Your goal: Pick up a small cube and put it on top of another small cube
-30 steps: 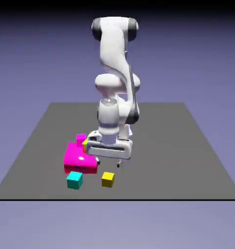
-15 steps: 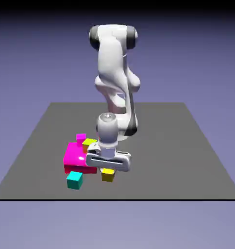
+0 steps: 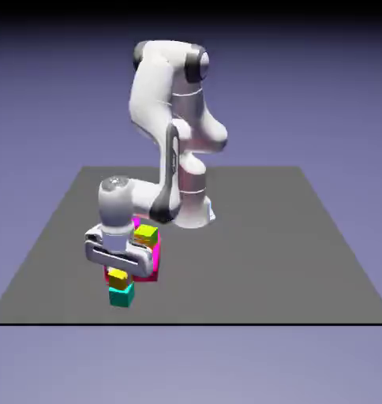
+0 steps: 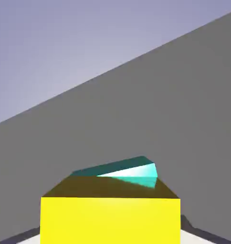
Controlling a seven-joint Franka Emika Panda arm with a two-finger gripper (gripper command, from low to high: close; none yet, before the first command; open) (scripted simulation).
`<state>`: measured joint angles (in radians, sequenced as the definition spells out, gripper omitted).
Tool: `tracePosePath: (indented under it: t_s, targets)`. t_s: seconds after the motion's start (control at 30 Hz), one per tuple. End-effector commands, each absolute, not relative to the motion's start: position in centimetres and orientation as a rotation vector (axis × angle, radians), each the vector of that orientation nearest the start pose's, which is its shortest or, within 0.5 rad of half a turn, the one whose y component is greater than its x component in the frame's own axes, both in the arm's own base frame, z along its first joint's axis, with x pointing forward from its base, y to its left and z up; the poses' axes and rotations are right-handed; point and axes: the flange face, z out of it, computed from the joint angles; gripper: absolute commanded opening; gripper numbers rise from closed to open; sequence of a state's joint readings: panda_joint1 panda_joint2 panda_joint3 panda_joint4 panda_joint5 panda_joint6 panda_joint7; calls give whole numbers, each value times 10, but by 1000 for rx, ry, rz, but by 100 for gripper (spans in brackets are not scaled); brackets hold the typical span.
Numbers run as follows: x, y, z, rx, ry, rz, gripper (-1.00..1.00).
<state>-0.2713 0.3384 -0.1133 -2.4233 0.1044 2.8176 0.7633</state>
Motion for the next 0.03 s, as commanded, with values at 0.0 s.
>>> tracePosePath:
  t_s: [0.0]
  targets:
    - [457,-193,191,-2549,1816,-92,100]
